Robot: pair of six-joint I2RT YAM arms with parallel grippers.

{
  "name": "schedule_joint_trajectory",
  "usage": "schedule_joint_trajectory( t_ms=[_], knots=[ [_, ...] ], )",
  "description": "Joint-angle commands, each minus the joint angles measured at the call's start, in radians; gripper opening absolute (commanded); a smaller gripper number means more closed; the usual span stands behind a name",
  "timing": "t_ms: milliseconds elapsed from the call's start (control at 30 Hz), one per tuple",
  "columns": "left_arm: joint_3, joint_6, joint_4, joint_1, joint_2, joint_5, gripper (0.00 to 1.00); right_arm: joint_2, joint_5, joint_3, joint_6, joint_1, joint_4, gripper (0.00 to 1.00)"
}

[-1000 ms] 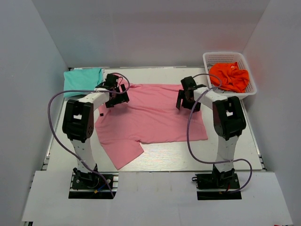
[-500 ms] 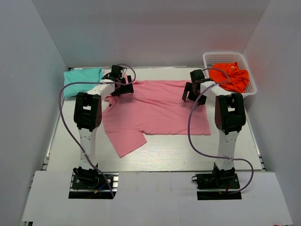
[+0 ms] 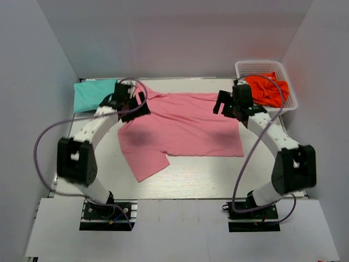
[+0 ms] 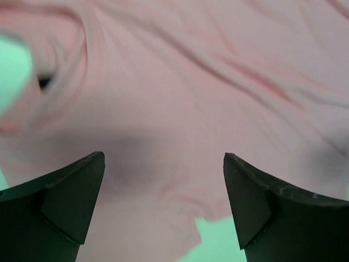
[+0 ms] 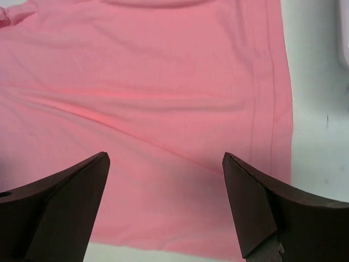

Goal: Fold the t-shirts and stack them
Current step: Flatten out the tshirt, then grap the side of the flattened tshirt closest away from the robot with both arms

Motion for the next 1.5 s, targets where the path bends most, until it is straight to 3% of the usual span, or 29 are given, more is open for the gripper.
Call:
schedule_joint_trajectory(
  t_ms=[0, 200, 333, 567, 700, 733, 833, 967, 1033, 1167, 1467],
  knots=[
    [-0.289, -0.19, -0.076, -0.024, -0.187, 0.071, 1.0, -0.099, 0.015, -0.132, 0.133, -0.009, 0.016, 0.9],
    [-0.652, -0.296, -0.243, -0.062, -0.551, 0.07, 1.0, -0.284, 0.041, -0.324, 0.228, -0.013, 0.011, 0.9],
    [-0.704, -0.334, -0.386, -0.062, -0.717, 0.047, 1.0, -0.34, 0.054, -0.36, 0.267, -0.016, -0.015, 0.9],
    [-0.881, -0.416, -0.182, -0.072, -0.736, 0.142, 0.95, -0.386, 0.083, -0.412, 0.277, -0.016, -0.043, 0.9],
    [-0.89, -0.416, -0.134, -0.081, -0.659, 0.151, 0.85, -0.386, 0.142, -0.415, 0.279, -0.019, -0.079, 0.9],
    [-0.89, -0.407, -0.134, -0.081, -0.644, 0.138, 0.76, -0.389, 0.15, -0.416, 0.282, -0.019, -0.086, 0.9],
    [-0.881, -0.397, -0.108, -0.099, -0.596, 0.128, 0.64, -0.403, 0.175, -0.443, 0.314, -0.022, -0.09, 0.9],
    [-0.881, -0.397, -0.079, -0.108, -0.529, 0.128, 0.54, -0.412, 0.193, -0.472, 0.33, -0.028, -0.09, 0.9],
    [-0.881, -0.397, -0.079, -0.118, -0.483, 0.128, 0.44, -0.409, 0.208, -0.469, 0.339, -0.031, -0.104, 0.9],
    [-0.89, -0.397, -0.068, -0.127, -0.47, 0.118, 0.0, -0.402, 0.238, -0.475, 0.348, -0.037, -0.156, 0.9],
    [-0.844, -0.41, -0.232, -0.127, -0.573, 0.094, 0.0, -0.388, 0.305, -0.536, 0.351, -0.06, -0.239, 0.9]
  ],
)
